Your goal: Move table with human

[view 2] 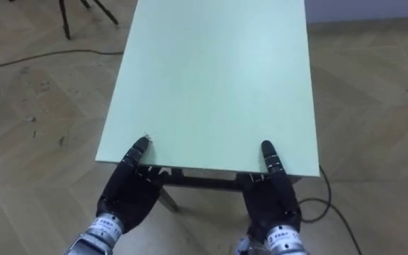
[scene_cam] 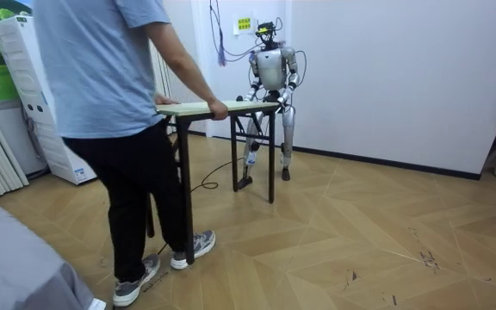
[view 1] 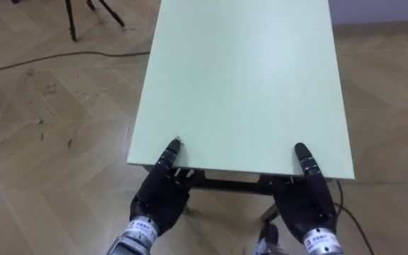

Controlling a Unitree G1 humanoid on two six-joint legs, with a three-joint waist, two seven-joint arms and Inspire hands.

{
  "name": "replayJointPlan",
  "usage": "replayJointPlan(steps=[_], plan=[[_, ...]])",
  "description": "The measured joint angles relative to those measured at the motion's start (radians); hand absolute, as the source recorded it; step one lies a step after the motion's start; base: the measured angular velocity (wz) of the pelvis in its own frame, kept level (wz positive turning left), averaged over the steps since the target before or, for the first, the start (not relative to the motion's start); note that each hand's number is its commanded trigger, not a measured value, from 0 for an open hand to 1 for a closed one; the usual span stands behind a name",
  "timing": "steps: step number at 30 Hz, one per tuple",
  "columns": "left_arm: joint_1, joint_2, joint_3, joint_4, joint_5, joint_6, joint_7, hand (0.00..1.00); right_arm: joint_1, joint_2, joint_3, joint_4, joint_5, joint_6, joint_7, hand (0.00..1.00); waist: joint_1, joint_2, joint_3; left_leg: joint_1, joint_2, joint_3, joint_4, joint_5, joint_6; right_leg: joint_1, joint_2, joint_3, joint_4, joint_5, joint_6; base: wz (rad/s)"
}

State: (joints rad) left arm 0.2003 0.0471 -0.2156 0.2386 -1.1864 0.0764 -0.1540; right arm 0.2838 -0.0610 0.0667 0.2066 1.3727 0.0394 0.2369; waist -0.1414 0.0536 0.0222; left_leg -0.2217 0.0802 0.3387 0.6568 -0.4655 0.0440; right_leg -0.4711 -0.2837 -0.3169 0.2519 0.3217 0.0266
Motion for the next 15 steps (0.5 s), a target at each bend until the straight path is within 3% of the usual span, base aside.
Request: replayJointPlan(steps=[1, 2, 3, 4, 5, 7, 8, 9, 10, 11, 12, 13, 14, 15], plan=[[0.001, 0.000, -0.005, 0.010, 0.005, 0.000, -0.001, 1.00, 0.004, -0.001, -0.006, 0.009, -0.001, 0.009, 0.001, 1.00, -0.001, 0.007, 0.0024, -0.001, 0.023, 0.027, 0.011, -0.001, 0.002, -0.006, 0.000, -0.001, 0.065, -0.028, 0.010, 0.51], [0.001, 0.001, -0.017, 0.021, 0.022, 0.000, 0.000, 1.00, 0.030, 0.002, -0.016, 0.016, 0.001, 0.017, 0.009, 1.00, -0.012, 0.017, 0.0022, 0.002, 0.071, 0.065, 0.019, 0.002, 0.008, -0.020, -0.005, 0.004, 0.270, -0.153, 0.011, 0.87], [-0.001, 0.003, -0.031, 0.021, 0.029, 0.000, 0.007, 1.00, 0.057, 0.014, -0.022, 0.015, 0.019, 0.013, 0.017, 1.00, -0.023, 0.011, 0.0014, 0.008, 0.094, 0.098, 0.012, 0.018, 0.014, -0.021, -0.014, 0.016, 0.482, -0.276, 0.016, 0.97], [-0.001, 0.002, -0.036, 0.016, 0.040, 0.000, 0.016, 1.00, 0.067, 0.016, -0.018, 0.014, 0.038, 0.007, 0.018, 1.00, -0.020, -0.003, -0.0010, 0.014, 0.098, 0.147, 0.000, 0.032, 0.023, -0.015, -0.013, 0.043, 0.656, -0.359, 0.007, 0.64], [0.000, 0.001, -0.036, 0.015, 0.040, 0.000, 0.016, 1.00, 0.068, 0.016, -0.017, 0.013, 0.040, 0.004, 0.018, 1.00, -0.020, -0.006, -0.0007, 0.016, 0.099, 0.169, -0.002, 0.035, 0.028, -0.004, -0.011, 0.052, 0.717, -0.388, 0.003, 0.17], [0.004, -0.005, -0.035, 0.004, 0.037, 0.002, 0.016, 1.00, 0.068, -0.009, 0.007, -0.014, 0.052, -0.018, 0.013, 1.00, -0.004, -0.007, -0.0005, 0.015, 0.095, 0.274, -0.004, 0.039, 0.047, 0.063, -0.006, 0.089, 0.834, -0.485, 0.007, -0.20], [0.005, -0.006, -0.035, 0.001, 0.037, 0.002, 0.016, 1.00, 0.067, -0.018, 0.015, -0.017, 0.059, -0.025, 0.013, 1.00, 0.007, -0.007, 0.0002, 0.016, 0.093, 0.294, -0.005, 0.040, 0.050, 0.075, -0.006, 0.095, 0.838, -0.500, 0.008, -0.47], [0.008, -0.011, -0.030, -0.003, 0.035, 0.002, 0.017, 1.00, 0.059, -0.028, 0.036, -0.017, 0.067, -0.034, 0.006, 1.00, 0.018, -0.007, 0.0015, 0.012, 0.093, 0.313, -0.010, 0.045, 0.056, 0.083, -0.001, 0.097, 0.804, -0.521, 0.029, -0.37], [0.011, -0.011, -0.028, -0.004, 0.034, 0.002, 0.017, 1.00, 0.056, -0.030, 0.043, -0.017, 0.067, -0.038, -0.002, 1.00, 0.018, -0.005, 0.0001, 0.009, 0.093, 0.317, -0.018, 0.051, 0.060, 0.086, 0.012, 0.101, 0.784, -0.521, 0.031, -0.26], [0.013, -0.013, -0.026, -0.006, 0.038, 0.001, 0.023, 1.00, 0.056, -0.032, 0.048, -0.017, 0.068, -0.038, -0.010, 1.00, 0.017, -0.001, -0.0034, 0.008, 0.093, 0.324, -0.060, 0.076, 0.068, 0.106, 0.054, 0.123, 0.722, -0.529, 0.047, 0.00], [0.016, -0.003, -0.023, -0.028, 0.039, 0.001, 0.031, 1.00, 0.055, -0.024, 0.054, -0.021, 0.072, -0.039, -0.010, 1.00, 0.016, -0.014, -0.0043, 0.012, 0.090, 0.357, -0.108, 0.108, 0.072, 0.124, 0.061, 0.121, 0.723, -0.544, 0.048, 0.00], [0.018, 0.007, -0.019, -0.046, 0.038, -0.001, 0.038, 1.00, 0.053, -0.022, 0.069, -0.028, 0.084, -0.049, -0.010, 1.00, 0.018, -0.044, -0.0071, 0.026, 0.072, 0.391, -0.149, 0.136, 0.075, 0.172, 0.055, 0.116, 0.739, -0.555, 0.045, -0.12], [0.021, 0.009, -0.016, -0.053, 0.038, -0.004, 0.038, 1.00, 0.047, -0.026, 0.074, -0.030, 0.087, -0.053, -0.011, 1.00, 0.021, -0.054, -0.0088, 0.026, 0.066, 0.405, -0.158, 0.149, 0.073, 0.205, 0.056, 0.113, 0.713, -0.563, 0.042, -0.53], [0.028, 0.005, -0.009, -0.063, 0.038, -0.006, 0.038, 1.00, 0.034, -0.033, 0.095, -0.029, 0.087, -0.067, -0.011, 1.00, 0.046, -0.061, -0.0056, 0.018, 0.068, 0.412, -0.149, 0.155, 0.069, 0.260, 0.062, 0.112, 0.614, -0.617, 0.048, -0.81]])
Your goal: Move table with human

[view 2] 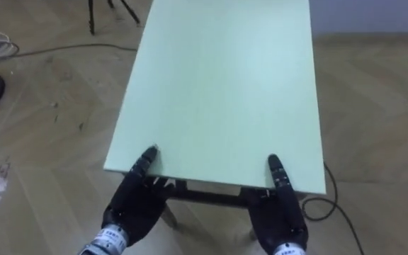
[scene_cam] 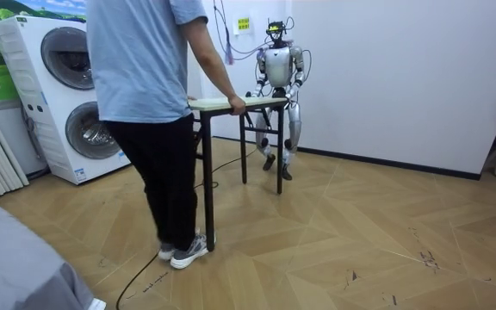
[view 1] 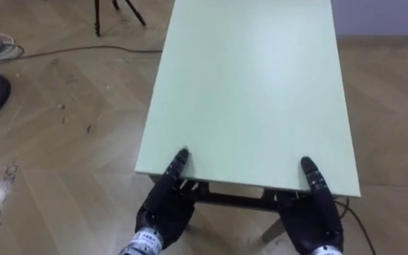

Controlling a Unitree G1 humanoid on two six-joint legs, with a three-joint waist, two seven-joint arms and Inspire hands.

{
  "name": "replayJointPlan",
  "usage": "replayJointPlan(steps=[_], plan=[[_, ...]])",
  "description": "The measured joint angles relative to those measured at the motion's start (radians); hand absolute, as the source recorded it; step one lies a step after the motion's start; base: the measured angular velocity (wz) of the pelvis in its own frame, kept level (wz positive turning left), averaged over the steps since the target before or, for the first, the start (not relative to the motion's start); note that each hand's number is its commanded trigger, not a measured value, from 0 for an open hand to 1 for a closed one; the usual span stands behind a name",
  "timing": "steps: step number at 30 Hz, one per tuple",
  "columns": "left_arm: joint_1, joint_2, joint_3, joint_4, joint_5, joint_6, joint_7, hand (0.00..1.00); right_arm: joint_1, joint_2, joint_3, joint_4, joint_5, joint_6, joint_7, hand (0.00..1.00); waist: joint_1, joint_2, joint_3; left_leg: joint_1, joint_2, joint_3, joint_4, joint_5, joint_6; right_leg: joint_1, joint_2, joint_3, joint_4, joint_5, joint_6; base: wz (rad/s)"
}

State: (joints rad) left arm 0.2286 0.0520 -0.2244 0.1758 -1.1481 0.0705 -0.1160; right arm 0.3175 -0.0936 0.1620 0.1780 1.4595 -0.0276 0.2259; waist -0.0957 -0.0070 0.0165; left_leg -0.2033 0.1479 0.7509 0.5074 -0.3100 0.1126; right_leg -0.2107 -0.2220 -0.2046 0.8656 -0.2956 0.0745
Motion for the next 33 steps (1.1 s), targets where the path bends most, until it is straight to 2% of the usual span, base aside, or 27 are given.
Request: replayJointPlan(steps=[1, 2, 3, 4, 5, 6, 7, 11, 13, 14, 15, 16, 17, 18, 19, 21, 22, 24, 25, 26, 27, 28, 29, 30, 31, 32, 33], plan=[[0.006, -0.001, 0.003, -0.002, 0.000, -0.001, 0.000, 1.00, -0.006, -0.003, 0.008, 0.004, -0.003, -0.007, -0.004, 1.00, 0.021, 0.001, 0.0029, -0.009, 0.004, -0.028, 0.020, 0.003, 0.000, 0.013, 0.016, -0.001, -0.047, -0.012, -0.004, -1.23], [0.023, 0.002, 0.003, -0.007, 0.000, -0.002, -0.001, 1.00, -0.004, -0.011, 0.020, 0.008, -0.006, -0.010, -0.008, 1.00, 0.066, 0.005, 0.0089, -0.067, 0.002, -0.126, 0.071, 0.008, 0.006, 0.049, 0.057, 0.008, -0.131, -0.012, -0.005, -0.94], [0.025, -0.002, -0.010, -0.010, 0.001, -0.006, -0.001, 1.00, 0.004, -0.016, 0.021, 0.005, 0.000, -0.014, 0.003, 1.00, 0.068, 0.012, 0.0036, -0.133, -0.078, -0.244, 0.010, 0.042, -0.002, 0.062, 0.073, 0.043, -0.217, -0.013, -0.007, -0.60], [0.022, -0.002, -0.019, -0.016, 0.002, -0.010, -0.002, 1.00, 0.003, -0.022, 0.016, 0.004, 0.003, -0.017, 0.013, 1.00, 0.066, 0.019, 0.0000, -0.170, -0.125, -0.276, -0.045, 0.093, 0.004, 0.060, 0.077, 0.051, -0.246, -0.021, -0.004, -0.14], [0.020, 0.013, -0.037, -0.042, 0.002, -0.025, -0.002, 1.00, 0.001, -0.016, 0.008, -0.004, 0.006, -0.024, 0.018, 1.00, 0.066, 0.021, 0.0016, -0.209, -0.155, -0.249, -0.110, 0.193, 0.124, 0.050, 0.084, 0.037, -0.235, -0.079, 0.004, 0.22], [0.004, 0.040, -0.046, -0.044, 0.008, -0.033, 0.002, 1.00, 0.005, 0.015, 0.000, 0.004, 0.007, -0.029, 0.016, 1.00, 0.058, -0.023, 0.0039, -0.214, -0.161, -0.196, -0.095, 0.166, 0.145, 0.057, 0.069, 0.028, -0.192, -0.143, 0.001, 0.22], [-0.009, 0.043, -0.043, -0.044, 0.014, -0.032, 0.008, 1.00, 0.003, 0.017, -0.002, 0.000, 0.010, -0.028, 0.015, 1.00, 0.068, -0.040, 0.0061, -0.230, -0.157, -0.179, -0.077, 0.163, 0.153, 0.068, 0.072, 0.024, -0.209, -0.178, -0.011, 0.20], [-0.020, 0.031, -0.033, -0.044, 0.011, -0.027, 0.025, 1.00, -0.021, 0.015, 0.011, 0.001, 0.015, -0.037, -0.021, 1.00, 0.107, -0.005, 0.0082, -0.241, -0.104, -0.159, -0.059, 0.176, 0.156, 0.081, 0.111, 0.006, -0.285, -0.197, -0.031, -0.31], [-0.011, 0.036, -0.033, -0.044, 0.011, -0.027, 0.025, 1.00, -0.011, 0.017, 0.020, 0.001, 0.024, -0.036, -0.033, 1.00, 0.125, 0.001, 0.0057, -0.233, -0.089, -0.159, -0.085, 0.216, 0.108, 0.073, 0.130, -0.003, -0.295, -0.174, -0.054, -0.11], [-0.010, 0.039, -0.031, -0.044, 0.012, -0.028, 0.025, 1.00, -0.009, 0.020, 0.021, 0.001, 0.024, -0.036, -0.033, 1.00, 0.130, 0.001, 0.0058, -0.235, -0.087, -0.167, -0.117, 0.265, 0.024, 0.063, 0.140, -0.009, -0.315, -0.145, -0.067, 0.00], [-0.009, 0.039, -0.025, -0.044, 0.012, -0.027, 0.025, 1.00, -0.010, 0.020, 0.018, 0.002, 0.020, -0.036, -0.033, 1.00, 0.137, -0.003, 0.0077, -0.241, -0.092, -0.191, -0.151, 0.333, -0.105, 0.051, 0.141, -0.012, -0.340, -0.108, -0.079, -0.19], [-0.004, 0.036, -0.027, -0.044, 0.012, -0.026, 0.025, 1.00, -0.011, 0.014, 0.017, 0.002, 0.020, -0.036, -0.033, 1.00, 0.161, -0.005, 0.0091, -0.242, -0.091, -0.238, -0.167, 0.384, -0.178, 0.046, 0.134, -0.026, -0.369, -0.073, -0.093, -0.44], [0.003, 0.033, -0.026, -0.044, 0.010, -0.026, 0.024, 1.00, -0.013, 0.012, 0.019, 0.008, 0.020, -0.035, -0.033, 1.00, 0.176, -0.005, 0.0099, -0.243, -0.081, -0.274, -0.146, 0.382, -0.176, 0.048, 0.133, -0.044, -0.378, -0.059, -0.099, -0.86], [0.030, 0.030, -0.013, -0.044, 0.010, -0.027, 0.019, 1.00, -0.026, 0.014, 0.034, 0.039, 0.019, -0.033, -0.033, 1.00, 0.192, -0.008, 0.0121, -0.248, -0.044, -0.337, -0.037, 0.337, -0.134, 0.066, 0.139, -0.078, -0.395, -0.035, -0.110, -0.78], [0.044, 0.029, -0.006, -0.044, 0.010, -0.027, 0.013, 1.00, -0.030, 0.014, 0.043, 0.048, 0.018, -0.033, -0.033, 1.00, 0.194, -0.007, 0.0120, -0.252, -0.020, -0.367, 0.034, 0.301, -0.124, 0.072, 0.144, -0.093, -0.402, -0.027, -0.115, -0.79], [0.072, 0.030, 0.012, -0.045, 0.003, -0.026, -0.013, 1.00, -0.031, 0.013, 0.059, 0.049, -0.002, -0.035, -0.033, 1.00, 0.209, -0.005, 0.0119, -0.267, 0.054, -0.472, 0.313, 0.163, -0.134, 0.068, 0.154, -0.163, -0.400, -0.008, -0.136, -0.52], [0.075, 0.029, 0.015, -0.045, 0.003, -0.026, -0.018, 1.00, -0.033, 0.014, 0.059, 0.049, -0.007, -0.036, -0.033, 1.00, 0.208, -0.004, 0.0117, -0.266, 0.072, -0.500, 0.371, 0.141, -0.136, 0.065, 0.154, -0.183, -0.396, -0.002, -0.139, -0.27], [0.075, 0.027, 0.018, -0.045, 0.004, -0.023, -0.025, 1.00, -0.041, 0.013, 0.058, 0.049, -0.016, -0.044, -0.032, 1.00, 0.197, -0.005, 0.0120, -0.200, 0.124, -0.622, 0.483, 0.105, -0.150, 0.028, 0.152, -0.215, -0.375, 0.011, -0.149, 0.00], [0.074, 0.027, 0.018, -0.046, 0.003, -0.015, -0.028, 1.00, -0.042, 0.011, 0.055, 0.049, -0.016, -0.046, -0.030, 1.00, 0.179, -0.003, 0.0118, -0.133, 0.161, -0.654, 0.472, 0.099, -0.162, 0.008, 0.148, -0.218, -0.356, 0.012, -0.149, 0.07], [0.073, 0.027, 0.018, -0.046, 0.003, -0.011, -0.028, 1.00, -0.042, 0.009, 0.052, 0.049, -0.016, -0.046, -0.030, 1.00, 0.176, -0.002, 0.0115, -0.099, 0.176, -0.662, 0.456, 0.098, -0.165, -0.005, 0.143, -0.217, -0.341, 0.011, -0.149, -0.05], [0.073, 0.023, 0.016, -0.045, 0.003, -0.004, -0.027, 1.00, -0.045, 0.003, 0.049, 0.051, -0.018, -0.047, -0.030, 1.00, 0.177, 0.007, 0.0181, -0.045, 0.172, -0.682, 0.392, 0.092, -0.199, -0.023, 0.130, -0.210, -0.292, 0.009, -0.146, -0.07], [0.074, 0.025, 0.013, -0.043, 0.003, 0.000, -0.022, 1.00, -0.042, 0.003, 0.049, 0.055, -0.018, -0.048, -0.030, 1.00, 0.174, 0.013, 0.0249, -0.025, 0.145, -0.679, 0.353, 0.086, -0.205, -0.035, 0.126, -0.203, -0.270, 0.012, -0.151, 0.16], [0.074, 0.035, 0.002, -0.043, 0.003, 0.008, -0.021, 1.00, -0.020, 0.006, 0.052, 0.052, -0.015, -0.049, -0.025, 1.00, 0.166, 0.001, 0.0154, -0.008, 0.113, -0.684, 0.269, 0.095, -0.218, -0.058, 0.170, -0.134, -0.304, 0.031, -0.177, 0.51], [0.074, 0.053, 0.006, -0.057, 0.003, 0.011, -0.023, 1.00, 0.001, 0.015, 0.053, 0.038, -0.013, -0.050, -0.011, 1.00, 0.153, -0.044, -0.0192, 0.004, 0.082, -0.692, 0.170, 0.097, -0.242, -0.080, 0.211, -0.104, -0.418, 0.069, -0.212, 0.50], [0.071, 0.046, 0.007, -0.065, 0.005, 0.011, -0.027, 1.00, -0.002, 0.005, 0.049, 0.022, -0.012, -0.053, -0.007, 1.00, 0.152, -0.031, -0.0129, 0.003, 0.091, -0.692, 0.190, 0.090, -0.246, -0.079, 0.211, -0.130, -0.445, 0.078, -0.210, 0.18], [0.071, 0.018, 0.010, -0.068, 0.003, 0.016, -0.040, 1.00, -0.038, -0.027, 0.052, 0.014, -0.013, -0.070, -0.007, 1.00, 0.146, 0.054, 0.0146, 0.024, 0.144, -0.697, 0.267, 0.060, -0.247, -0.077, 0.239, -0.179, -0.451, 0.101, -0.220, 0.11], [0.070, 0.014, 0.013, -0.069, -0.010, 0.042, -0.044, 1.00, -0.057, -0.037, 0.049, 0.014, -0.015, -0.074, -0.011, 1.00, 0.118, 0.094, 0.0246, 0.056, 0.156, -0.695, 0.253, 0.036, -0.246, -0.095, 0.237, -0.204, -0.431, 0.101, -0.220, 0.26]])
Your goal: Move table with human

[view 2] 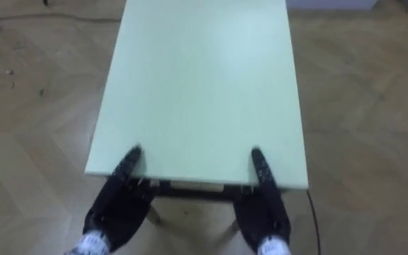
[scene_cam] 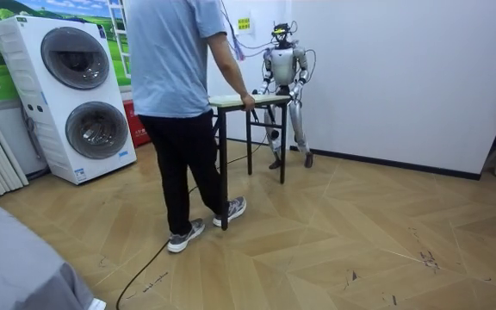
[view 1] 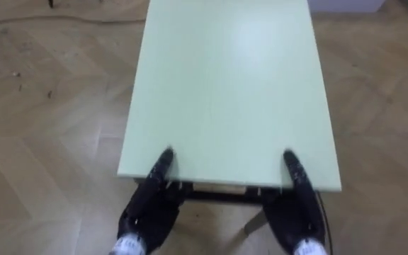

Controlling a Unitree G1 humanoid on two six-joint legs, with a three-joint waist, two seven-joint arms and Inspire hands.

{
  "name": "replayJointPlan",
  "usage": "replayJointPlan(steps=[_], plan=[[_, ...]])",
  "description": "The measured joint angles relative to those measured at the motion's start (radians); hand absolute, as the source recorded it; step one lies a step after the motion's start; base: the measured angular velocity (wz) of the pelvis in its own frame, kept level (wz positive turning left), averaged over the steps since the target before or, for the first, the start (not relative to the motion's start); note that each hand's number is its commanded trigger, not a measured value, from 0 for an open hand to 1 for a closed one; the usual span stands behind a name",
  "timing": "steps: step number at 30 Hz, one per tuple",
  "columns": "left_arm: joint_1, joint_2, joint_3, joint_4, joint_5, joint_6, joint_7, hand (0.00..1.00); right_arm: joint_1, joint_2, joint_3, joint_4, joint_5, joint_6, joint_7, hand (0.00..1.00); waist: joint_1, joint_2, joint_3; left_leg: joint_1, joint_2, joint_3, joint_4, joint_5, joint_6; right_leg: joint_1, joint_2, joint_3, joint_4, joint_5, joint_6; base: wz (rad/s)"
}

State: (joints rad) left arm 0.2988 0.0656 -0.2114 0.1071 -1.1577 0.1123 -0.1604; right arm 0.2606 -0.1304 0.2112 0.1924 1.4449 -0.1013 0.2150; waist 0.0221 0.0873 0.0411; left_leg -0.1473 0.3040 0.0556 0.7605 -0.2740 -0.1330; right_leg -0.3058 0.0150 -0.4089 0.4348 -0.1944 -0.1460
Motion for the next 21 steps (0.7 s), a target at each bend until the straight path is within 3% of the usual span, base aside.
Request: replayJointPlan(steps=[3, 4, 5, 6, 8, 9, 10, 13, 14, 15, 16, 17, 18, 19, 21], plan=[[-0.014, 0.007, -0.004, -0.003, -0.011, 0.010, 0.000, 1.00, -0.002, -0.007, -0.002, -0.006, -0.002, -0.005, 0.000, 1.00, -0.067, -0.006, 0.0022, 0.089, -0.035, 0.045, -0.175, -0.002, -0.002, -0.046, -0.064, -0.056, 0.032, 0.007, 0.009, 0.72], [-0.024, 0.008, -0.006, -0.002, -0.011, 0.010, 0.004, 1.00, -0.004, -0.005, -0.006, -0.006, -0.002, -0.005, 0.000, 1.00, -0.073, -0.006, 0.0026, 0.100, -0.038, 0.054, -0.209, -0.016, -0.004, -0.060, -0.077, -0.065, 0.037, 0.010, 0.011, 0.63], [-0.053, 0.012, -0.017, 0.001, -0.010, 0.010, 0.018, 1.00, -0.006, 0.002, -0.027, -0.006, -0.001, -0.004, 0.000, 1.00, -0.078, -0.005, 0.0030, 0.108, -0.045, 0.088, -0.275, -0.052, -0.006, -0.091, -0.102, -0.081, 0.055, 0.024, 0.013, 0.42], [-0.082, 0.014, -0.021, 0.002, -0.009, 0.010, 0.028, 1.00, -0.014, 0.014, -0.045, -0.009, -0.007, -0.003, 0.003, 1.00, -0.076, -0.007, 0.0030, 0.110, -0.067, 0.119, -0.343, -0.082, 0.000, -0.135, -0.127, -0.081, 0.074, 0.051, 0.015, 0.35], [-0.127, 0.013, -0.022, 0.029, -0.009, 0.010, 0.032, 1.00, -0.031, 0.023, -0.074, -0.008, -0.026, 0.012, 0.003, 1.00, -0.076, -0.008, 0.0030, 0.098, -0.100, 0.156, -0.404, -0.117, -0.005, -0.182, -0.166, -0.080, 0.079, 0.104, 0.021, 0.09], [-0.141, 0.011, -0.024, 0.060, -0.010, 0.010, 0.032, 1.00, -0.034, 0.031, -0.088, 0.004, -0.036, 0.025, 0.001, 1.00, -0.075, -0.021, 0.0029, 0.074, -0.136, 0.174, -0.380, -0.119, 0.018, -0.193, -0.199, -0.063, 0.067, 0.142, 0.033, 0.00], [-0.139, 0.001, -0.024, 0.071, -0.009, 0.010, 0.033, 1.00, -0.025, 0.033, -0.102, 0.007, -0.047, 0.038, 0.001, 1.00, -0.082, -0.022, 0.0026, 0.053, -0.160, 0.207, -0.352, -0.114, 0.045, -0.192, -0.226, -0.055, 0.044, 0.190, 0.049, 0.00], [-0.121, -0.001, -0.036, 0.077, -0.005, 0.010, 0.033, 1.00, 0.005, 0.042, -0.123, 0.009, -0.060, 0.063, 0.007, 1.00, -0.103, -0.021, 0.0021, 0.015, -0.198, 0.247, -0.295, -0.114, 0.100, -0.179, -0.263, -0.031, -0.018, 0.290, 0.087, 0.12], [-0.115, 0.000, -0.036, 0.081, -0.005, 0.010, 0.033, 1.00, 0.013, 0.051, -0.128, 0.012, -0.066, 0.073, 0.007, 1.00, -0.108, -0.021, 0.0020, -0.002, -0.213, 0.254, -0.274, -0.112, 0.124, -0.178, -0.270, -0.014, -0.045, 0.355, 0.119, 0.08], [-0.111, 0.002, -0.035, 0.084, -0.005, 0.010, 0.033, 1.00, 0.015, 0.056, -0.138, 0.021, -0.070, 0.082, 0.008, 1.00, -0.122, -0.020, 0.0017, -0.021, -0.217, 0.268, -0.256, -0.108, 0.148, -0.178, -0.279, 0.012, -0.071, 0.420, 0.168, 0.29], [-0.110, 0.005, -0.040, 0.088, -0.001, 0.010, 0.035, 1.00, 0.022, 0.058, -0.140, 0.030, -0.069, 0.094, 0.012, 1.00, -0.139, -0.019, 0.0011, -0.040, -0.213, 0.280, -0.239, -0.103, 0.168, -0.177, -0.291, 0.045, -0.046, 0.427, 0.191, 0.42], [-0.110, 0.004, -0.043, 0.090, 0.007, 0.010, 0.036, 1.00, 0.031, 0.060, -0.146, 0.029, -0.069, 0.099, 0.015, 1.00, -0.144, -0.019, 0.0011, -0.046, -0.208, 0.292, -0.233, -0.100, 0.175, -0.176, -0.301, 0.053, 0.003, 0.391, 0.193, 0.59], [-0.109, 0.003, -0.048, 0.089, 0.014, 0.010, 0.038, 1.00, 0.043, 0.061, -0.159, 0.028, -0.067, 0.103, 0.019, 1.00, -0.156, -0.019, 0.0000, -0.060, -0.205, 0.300, -0.227, -0.092, 0.188, -0.174, -0.323, 0.066, 0.125, 0.299, 0.197, 0.46], [-0.109, 0.003, -0.050, 0.090, 0.016, 0.010, 0.039, 1.00, 0.046, 0.061, -0.158, 0.027, -0.065, 0.103, 0.019, 1.00, -0.158, -0.019, -0.0002, -0.064, -0.204, 0.306, -0.226, -0.088, 0.193, -0.169, -0.328, 0.081, 0.180, 0.252, 0.197, 0.36], [-0.108, 0.000, -0.052, 0.089, 0.019, 0.010, 0.044, 1.00, 0.047, 0.060, -0.146, 0.027, -0.054, 0.095, 0.014, 1.00, -0.154, -0.019, -0.0006, -0.068, -0.198, 0.329, -0.226, -0.076, 0.197, -0.102, -0.322, 0.126, 0.298, 0.114, 0.198, 0.11]])
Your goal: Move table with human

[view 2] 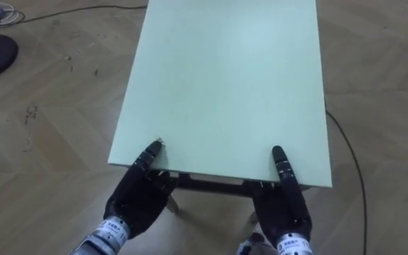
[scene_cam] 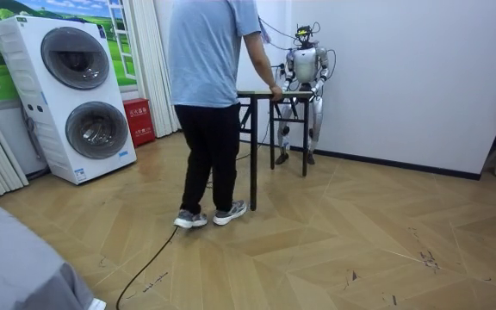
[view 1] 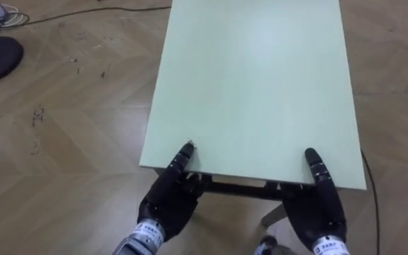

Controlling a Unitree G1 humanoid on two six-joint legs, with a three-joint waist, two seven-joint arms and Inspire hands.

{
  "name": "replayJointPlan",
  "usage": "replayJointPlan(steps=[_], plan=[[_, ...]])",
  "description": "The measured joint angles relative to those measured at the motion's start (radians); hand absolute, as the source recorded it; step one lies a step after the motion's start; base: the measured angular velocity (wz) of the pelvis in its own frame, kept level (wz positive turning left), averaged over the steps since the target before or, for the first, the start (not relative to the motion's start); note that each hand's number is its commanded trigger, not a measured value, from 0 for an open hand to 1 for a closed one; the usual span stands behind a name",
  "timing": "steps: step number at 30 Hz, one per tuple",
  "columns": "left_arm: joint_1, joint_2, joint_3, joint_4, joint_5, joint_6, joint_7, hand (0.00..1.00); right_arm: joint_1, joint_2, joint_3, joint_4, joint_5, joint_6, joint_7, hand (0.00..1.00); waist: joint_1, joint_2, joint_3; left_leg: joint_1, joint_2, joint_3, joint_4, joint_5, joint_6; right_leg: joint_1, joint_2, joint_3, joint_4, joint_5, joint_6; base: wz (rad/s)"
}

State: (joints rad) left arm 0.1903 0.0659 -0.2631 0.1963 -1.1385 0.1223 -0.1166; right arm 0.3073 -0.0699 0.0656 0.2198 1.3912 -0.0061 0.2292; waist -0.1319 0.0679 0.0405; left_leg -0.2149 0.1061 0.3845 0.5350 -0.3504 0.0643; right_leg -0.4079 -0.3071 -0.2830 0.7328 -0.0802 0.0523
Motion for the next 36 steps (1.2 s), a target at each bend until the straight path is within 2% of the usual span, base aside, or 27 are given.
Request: replayJointPlan(steps=[2, 4, 6, 7, 8, 11, 12, 15, 20, 23, 26, 29, 31, 36], plan=[[0.001, 0.000, 0.003, 0.000, 0.002, -0.001, 0.003, 1.00, -0.001, -0.001, 0.014, 0.000, 0.004, -0.010, -0.009, 1.00, 0.006, 0.000, -0.0002, 0.001, 0.000, -0.001, 0.001, 0.006, 0.000, 0.054, 0.019, 0.006, -0.024, -0.045, 0.022, -0.03], [0.002, 0.001, 0.004, 0.000, 0.008, -0.007, 0.007, 1.00, -0.001, -0.001, 0.032, 0.000, 0.008, -0.029, -0.014, 1.00, 0.033, 0.002, -0.0049, 0.001, 0.000, 0.006, -0.013, 0.020, -0.008, 0.081, 0.052, 0.008, -0.117, -0.048, 0.026, -0.27], [0.003, 0.001, 0.004, -0.001, 0.013, -0.015, 0.007, 1.00, -0.001, 0.001, 0.042, -0.001, 0.008, -0.041, -0.016, 1.00, 0.055, -0.005, -0.0148, 0.002, -0.004, 0.024, -0.032, 0.037, -0.009, 0.095, 0.067, 0.006, -0.190, -0.048, 0.026, -0.33], [0.005, 0.001, 0.005, -0.001, 0.014, -0.017, 0.007, 1.00, -0.001, 0.001, 0.045, -0.001, 0.008, -0.044, -0.017, 1.00, 0.060, -0.008, -0.0172, 0.003, -0.008, 0.023, -0.041, 0.044, -0.009, 0.101, 0.071, 0.005, -0.210, -0.048, 0.026, -0.24], [0.010, 0.001, 0.006, -0.001, 0.015, -0.022, 0.007, 1.00, 0.000, -0.001, 0.054, -0.001, 0.016, -0.048, -0.020, 1.00, 0.068, -0.013, -0.0204, 0.011, -0.015, 0.024, -0.061, 0.055, -0.010, 0.119, 0.081, 0.009, -0.255, -0.047, 0.023, -0.23], [0.028, 0.005, 0.010, -0.002, 0.019, -0.033, 0.007, 1.00, 0.009, -0.008, 0.091, 0.000, 0.039, -0.060, -0.038, 1.00, 0.085, -0.025, -0.0198, 0.051, -0.015, 0.023, -0.116, 0.081, -0.022, 0.163, 0.112, 0.015, -0.331, -0.020, 0.012, -0.19], [0.038, 0.005, 0.010, -0.003, 0.020, -0.049, 0.007, 1.00, 0.010, -0.009, 0.110, 0.000, 0.052, -0.068, -0.044, 1.00, 0.088, -0.033, -0.0232, 0.054, -0.013, 0.022, -0.129, 0.089, -0.027, 0.169, 0.121, 0.014, -0.349, -0.013, 0.007, -0.11], [0.046, 0.005, 0.011, -0.014, 0.033, -0.055, 0.007, 1.00, 0.010, -0.010, 0.119, 0.000, 0.056, -0.081, -0.044, 1.00, 0.107, -0.040, -0.0220, 0.048, 0.003, 0.017, -0.130, 0.094, -0.036, 0.171, 0.142, 0.006, -0.376, -0.001, -0.004, -0.05], [0.080, 0.006, 0.014, -0.045, 0.031, -0.058, 0.006, 1.00, 0.006, -0.022, 0.129, -0.003, 0.052, -0.090, -0.043, 1.00, 0.121, -0.042, -0.0225, 0.038, 0.004, -0.023, -0.135, 0.099, -0.045, 0.173, 0.155, -0.006, -0.392, -0.003, -0.010, 0.03], [0.101, 0.006, 0.019, -0.061, 0.032, -0.060, 0.005, 1.00, 0.007, -0.023, 0.146, -0.004, 0.051, -0.106, -0.039, 1.00, 0.134, -0.042, -0.0222, 0.027, 0.008, -0.048, -0.121, 0.100, -0.050, 0.176, 0.157, -0.025, -0.391, -0.010, -0.014, 0.14], [0.121, 0.005, 0.020, -0.061, 0.032, -0.070, -0.001, 1.00, 0.006, -0.026, 0.149, 0.000, 0.035, -0.102, -0.039, 1.00, 0.144, -0.043, -0.0215, 0.025, 0.008, -0.070, -0.120, 0.102, -0.054, 0.188, 0.152, -0.047, -0.384, -0.023, -0.014, 0.26], [0.137, 0.001, 0.025, -0.061, 0.030, -0.072, -0.011, 1.00, 0.008, -0.025, 0.151, 0.000, 0.026, -0.100, -0.039, 1.00, 0.168, -0.040, -0.0196, 0.011, 0.020, -0.099, -0.092, 0.098, -0.061, 0.209, 0.155, -0.086, -0.384, -0.035, -0.020, 0.35], [0.137, 0.003, 0.026, -0.061, 0.027, -0.072, -0.012, 1.00, 0.008, -0.025, 0.152, -0.001, 0.026, -0.100, -0.039, 1.00, 0.167, -0.038, -0.0186, 0.001, 0.025, -0.128, -0.079, 0.095, -0.066, 0.228, 0.154, -0.123, -0.379, -0.050, -0.022, 0.56], [0.134, 0.010, 0.026, -0.072, 0.020, -0.076, -0.019, 1.00, 0.003, -0.026, 0.152, -0.014, 0.018, -0.101, -0.039, 1.00, 0.164, -0.035, -0.0165, -0.036, 0.038, -0.135, -0.058, 0.103, -0.075, 0.250, 0.121, -0.233, -0.328, -0.119, -0.025, 0.69]])
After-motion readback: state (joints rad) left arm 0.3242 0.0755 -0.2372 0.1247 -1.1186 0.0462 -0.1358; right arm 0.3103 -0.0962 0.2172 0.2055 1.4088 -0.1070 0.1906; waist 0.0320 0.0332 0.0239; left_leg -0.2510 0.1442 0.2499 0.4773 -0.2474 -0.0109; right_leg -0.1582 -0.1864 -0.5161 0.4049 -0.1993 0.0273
